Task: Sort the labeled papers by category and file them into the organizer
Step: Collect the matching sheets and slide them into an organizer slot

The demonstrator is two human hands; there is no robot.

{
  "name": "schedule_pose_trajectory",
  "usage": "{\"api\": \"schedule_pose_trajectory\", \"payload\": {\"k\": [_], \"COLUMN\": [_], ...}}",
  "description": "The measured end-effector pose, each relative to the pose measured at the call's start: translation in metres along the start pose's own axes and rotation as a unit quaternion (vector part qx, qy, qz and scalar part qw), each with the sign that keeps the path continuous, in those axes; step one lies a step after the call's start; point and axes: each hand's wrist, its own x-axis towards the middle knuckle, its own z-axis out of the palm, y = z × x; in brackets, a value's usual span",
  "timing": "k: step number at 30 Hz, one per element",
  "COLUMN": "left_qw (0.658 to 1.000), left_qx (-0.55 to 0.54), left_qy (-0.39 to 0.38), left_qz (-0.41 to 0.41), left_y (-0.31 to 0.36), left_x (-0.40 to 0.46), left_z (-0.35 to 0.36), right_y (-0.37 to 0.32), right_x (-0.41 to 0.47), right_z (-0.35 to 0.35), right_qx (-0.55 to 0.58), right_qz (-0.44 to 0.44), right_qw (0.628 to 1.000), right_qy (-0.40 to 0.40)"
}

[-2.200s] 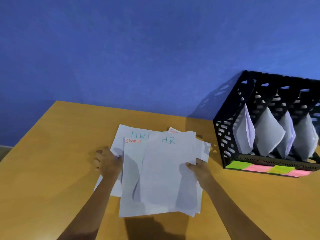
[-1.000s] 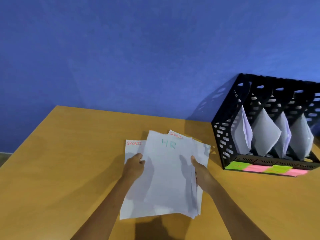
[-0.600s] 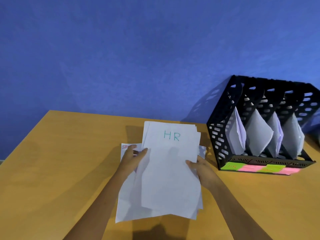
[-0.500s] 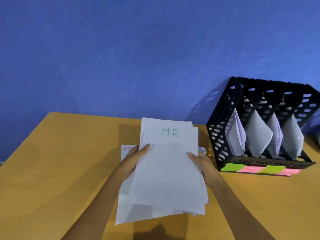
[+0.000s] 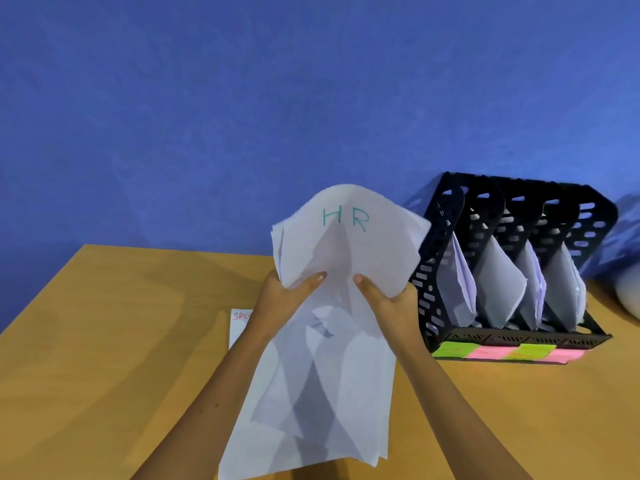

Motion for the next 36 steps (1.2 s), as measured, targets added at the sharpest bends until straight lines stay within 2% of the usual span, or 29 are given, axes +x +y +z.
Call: {"api": "schedule_pose_trajectory", "payload": {"k": [3,10,14,21,24,28,31,33,36], "left_qw": [1.0,0.994,0.993,0.994,0.993,0.992,0.991,0.991,0.986], "left_qx": [-0.004,0.021,0.012,0.006,0.027,0.039,0.03,0.052,0.128], "left_qy": [-0.005,-0.03,-0.009,0.015,0.0,-0.001,-0.022,-0.028,0.058], "left_qz": [-0.025,-0.099,-0.12,-0.111,-0.111,-0.124,-0.127,-0.117,-0.086], "left_y": [-0.009,-0.04,-0.046,-0.043,-0.057,-0.064,-0.057,-0.051,-0.039], "left_x": [0.004,0.007,0.018,0.026,0.018,0.011,0.015,0.018,0.025], "left_z": [0.003,0.002,0.002,0.008,0.009,0.013,0.022,0.029,0.046], "right_y": [0.008,0.045,0.047,0.039,0.05,0.056,0.049,0.042,0.032], "right_x": [-0.002,-0.001,0.008,0.018,0.012,0.009,0.015,0.018,0.019], "right_z": [-0.003,-0.009,-0.008,-0.014,-0.019,-0.03,-0.043,-0.052,-0.067], "right_qx": [-0.001,-0.046,-0.056,0.019,-0.011,-0.055,-0.099,-0.15,-0.245], "right_qz": [0.012,0.1,0.091,0.069,0.104,0.116,0.089,0.034,-0.1], "right_qw": [1.0,0.993,0.993,0.997,0.995,0.992,0.991,0.988,0.963], "right_qy": [0.006,0.035,0.042,0.033,0.0,-0.007,-0.009,-0.025,-0.055]}}
